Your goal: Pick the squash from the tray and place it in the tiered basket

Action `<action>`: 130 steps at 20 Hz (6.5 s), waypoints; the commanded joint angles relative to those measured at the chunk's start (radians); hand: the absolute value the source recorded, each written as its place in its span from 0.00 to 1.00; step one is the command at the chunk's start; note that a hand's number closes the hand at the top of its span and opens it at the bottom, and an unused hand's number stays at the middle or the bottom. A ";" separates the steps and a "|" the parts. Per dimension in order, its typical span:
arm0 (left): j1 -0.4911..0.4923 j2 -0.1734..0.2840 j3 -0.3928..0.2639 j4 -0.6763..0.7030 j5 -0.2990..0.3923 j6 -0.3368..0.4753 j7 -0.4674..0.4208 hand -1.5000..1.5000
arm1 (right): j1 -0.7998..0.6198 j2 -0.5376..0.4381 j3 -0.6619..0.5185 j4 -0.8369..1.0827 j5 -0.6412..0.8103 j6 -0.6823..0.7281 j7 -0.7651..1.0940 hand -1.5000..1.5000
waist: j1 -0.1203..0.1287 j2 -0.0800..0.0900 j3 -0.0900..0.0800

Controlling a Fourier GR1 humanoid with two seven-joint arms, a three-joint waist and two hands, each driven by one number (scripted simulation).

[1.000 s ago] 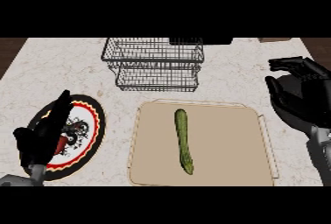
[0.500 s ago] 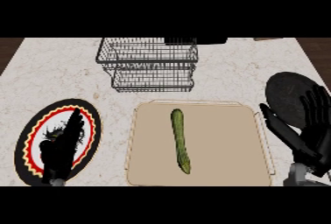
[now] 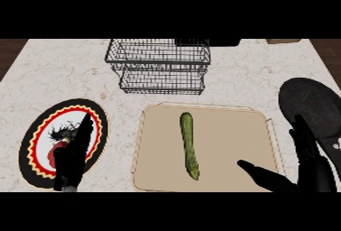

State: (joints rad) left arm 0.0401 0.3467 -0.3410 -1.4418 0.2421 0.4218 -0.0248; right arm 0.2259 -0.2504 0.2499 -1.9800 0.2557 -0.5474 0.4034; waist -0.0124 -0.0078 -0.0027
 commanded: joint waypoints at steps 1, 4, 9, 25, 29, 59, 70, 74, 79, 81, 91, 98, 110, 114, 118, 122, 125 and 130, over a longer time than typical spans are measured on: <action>0.006 0.004 -0.008 0.031 -0.014 0.004 0.018 0.50 | 0.043 -0.121 0.110 -0.082 0.164 0.101 0.227 0.00 | 0.007 0.007 -0.009; 0.014 0.013 -0.009 0.032 -0.015 -0.007 0.019 0.50 | -0.002 -0.162 0.148 -0.111 0.284 0.174 0.416 0.00 | 0.024 0.009 -0.009; -0.017 -0.009 -0.013 0.037 -0.015 -0.008 0.047 0.50 | -0.131 -0.115 0.237 -0.171 0.523 0.295 0.753 0.00 | 0.026 0.009 -0.005; 0.009 -0.067 -0.030 0.054 -0.057 0.018 0.009 0.50 | -0.375 0.247 0.380 0.134 0.804 0.641 1.049 0.00 | 0.022 0.009 0.000; 0.023 -0.051 0.005 0.071 -0.028 -0.022 -0.016 0.50 | -0.450 0.249 0.347 0.180 0.726 0.638 1.083 0.00 | 0.027 0.010 0.001; 0.009 -0.057 0.034 0.055 -0.070 -0.039 0.015 0.50 | -0.641 0.250 0.260 0.548 0.413 0.616 1.084 0.00 | 0.029 0.009 0.002; 0.045 -0.069 0.037 0.007 -0.086 -0.030 0.037 0.50 | -0.607 0.250 0.267 0.579 0.377 0.586 1.055 0.00 | 0.019 0.006 0.002; 0.023 -0.047 0.080 0.068 -0.054 -0.090 0.014 0.50 | -0.571 0.249 0.352 0.633 0.396 0.460 1.014 1.00 | 0.022 0.008 0.002; -0.015 -0.091 0.070 0.081 -0.107 -0.029 0.045 0.50 | -0.575 0.249 0.339 0.661 0.419 0.454 0.909 1.00 | 0.017 0.009 0.003; 0.015 -0.091 0.056 0.052 -0.106 -0.051 0.028 0.50 | -0.654 0.249 0.328 0.688 0.431 0.550 0.932 1.00 | 0.021 0.008 0.003; 0.065 -0.087 0.072 0.036 -0.103 -0.059 -0.008 0.50 | -0.693 -0.177 0.363 0.602 0.386 0.811 0.189 1.00 | 0.022 0.008 0.003; 0.076 -0.077 0.085 0.016 -0.104 -0.086 0.020 0.50 | -0.713 -0.120 0.160 0.479 0.291 0.736 0.172 1.00 | 0.012 0.005 0.003; 0.060 -0.088 0.100 0.039 -0.111 -0.095 0.027 0.50 | -0.838 -0.282 -0.184 -0.006 0.085 0.836 0.324 1.00 | -0.001 0.002 0.002; 0.044 -0.139 0.090 0.075 -0.142 -0.079 -0.016 0.50 | -0.962 -0.241 -0.188 -0.005 0.082 0.877 0.447 1.00 | 0.014 0.006 0.002; -0.034 -0.095 0.132 0.038 -0.133 -0.102 0.106 0.50 | -1.067 -0.230 -0.212 0.064 0.084 0.894 0.478 1.00 | 0.016 0.007 0.002; -0.010 -0.113 0.132 0.079 -0.134 -0.121 0.047 0.50 | -1.254 -0.184 -0.186 0.235 0.110 0.898 0.520 1.00 | 0.027 0.009 0.001; -0.060 -0.173 0.114 0.147 -0.185 -0.070 0.036 0.50 | -1.248 -0.139 -0.166 0.308 0.172 0.854 0.481 1.00 | 0.020 0.011 0.002; 0.024 -0.141 0.125 0.080 -0.160 -0.118 0.013 0.50 | -1.341 -0.071 -0.139 0.521 0.242 0.800 0.419 1.00 | 0.032 0.011 0.002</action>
State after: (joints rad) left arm 0.0427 0.2098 -0.2213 -1.4031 0.0731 0.3221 -0.0238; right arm -1.0682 -0.3692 0.0901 -1.5843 0.4504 0.2914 0.8614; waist 0.0173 -0.0016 0.0036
